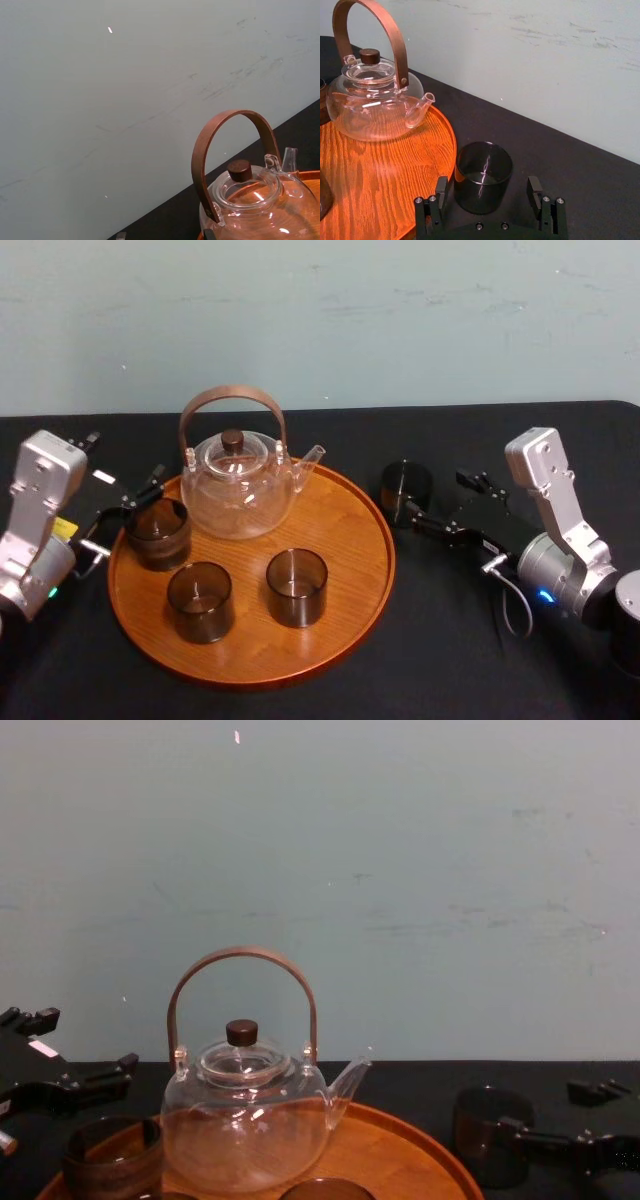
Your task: Pick up the glass from the table and place it on the tray.
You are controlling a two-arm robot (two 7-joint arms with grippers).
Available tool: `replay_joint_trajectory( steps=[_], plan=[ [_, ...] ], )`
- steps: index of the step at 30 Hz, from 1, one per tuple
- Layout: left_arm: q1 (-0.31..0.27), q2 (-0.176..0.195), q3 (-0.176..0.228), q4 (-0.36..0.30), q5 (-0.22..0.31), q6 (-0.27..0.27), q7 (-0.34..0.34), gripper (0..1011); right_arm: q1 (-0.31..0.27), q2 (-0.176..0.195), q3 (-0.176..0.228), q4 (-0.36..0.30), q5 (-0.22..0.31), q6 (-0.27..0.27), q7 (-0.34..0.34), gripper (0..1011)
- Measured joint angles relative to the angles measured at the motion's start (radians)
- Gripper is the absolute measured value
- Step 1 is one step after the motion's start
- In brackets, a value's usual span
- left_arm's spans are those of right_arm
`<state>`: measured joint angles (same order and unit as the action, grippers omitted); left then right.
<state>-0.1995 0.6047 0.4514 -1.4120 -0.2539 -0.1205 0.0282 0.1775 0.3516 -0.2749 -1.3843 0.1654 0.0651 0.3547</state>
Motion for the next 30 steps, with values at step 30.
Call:
replay_joint_trajectory(
  steps=[30],
  plan=[
    [0.0,0.0,0.0,0.0,0.0,0.0,0.0,1001,0.103,-0.025,-0.04,0.1,-0.013,-0.001,0.018,1002]
  ],
)
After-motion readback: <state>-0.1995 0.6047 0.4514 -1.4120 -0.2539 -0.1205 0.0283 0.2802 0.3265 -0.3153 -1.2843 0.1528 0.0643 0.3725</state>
